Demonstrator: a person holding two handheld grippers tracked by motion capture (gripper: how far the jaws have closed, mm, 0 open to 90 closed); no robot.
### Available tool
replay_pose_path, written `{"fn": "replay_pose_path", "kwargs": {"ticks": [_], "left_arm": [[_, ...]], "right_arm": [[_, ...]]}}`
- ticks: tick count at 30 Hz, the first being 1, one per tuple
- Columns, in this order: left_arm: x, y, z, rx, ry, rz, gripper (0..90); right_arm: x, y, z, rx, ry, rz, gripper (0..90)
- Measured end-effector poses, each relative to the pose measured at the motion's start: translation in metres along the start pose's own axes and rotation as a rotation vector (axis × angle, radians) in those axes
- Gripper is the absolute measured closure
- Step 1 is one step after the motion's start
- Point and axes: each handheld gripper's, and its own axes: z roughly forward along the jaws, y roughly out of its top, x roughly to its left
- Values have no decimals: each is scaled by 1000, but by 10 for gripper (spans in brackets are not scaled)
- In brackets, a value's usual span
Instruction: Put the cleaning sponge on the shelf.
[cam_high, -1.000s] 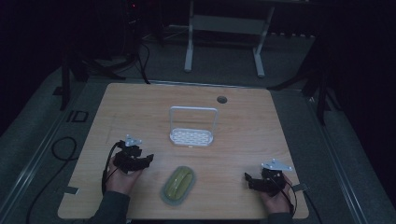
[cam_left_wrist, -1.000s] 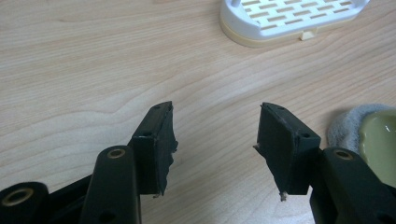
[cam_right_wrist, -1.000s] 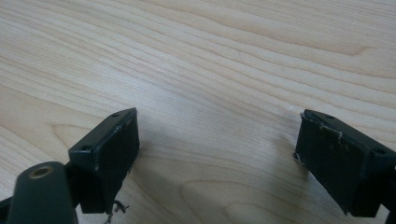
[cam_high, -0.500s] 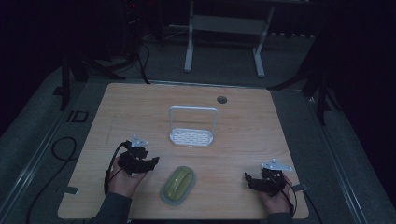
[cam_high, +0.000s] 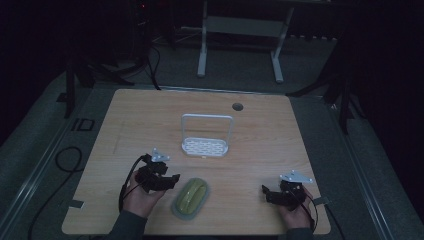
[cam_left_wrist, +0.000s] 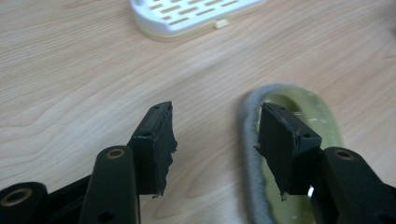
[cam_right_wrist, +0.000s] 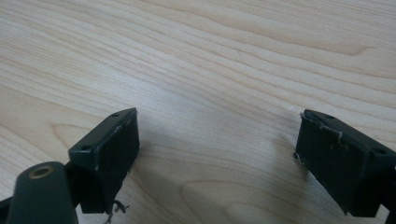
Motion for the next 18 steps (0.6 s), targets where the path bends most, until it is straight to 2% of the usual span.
{"fn": "replay_pose_path", "kwargs": {"ticks": [8,11,18], "left_arm": [[-24,2,-6,0,-25,45,474],[-30,3,-7,15,-45,57,509],[-41,4,-5,48,-62,78,558]], "right_arm": [[0,0,0,0,0,0,130],[0,0,0,0,0,1,130],[0,0,0,-1,-1,0,130]]}}
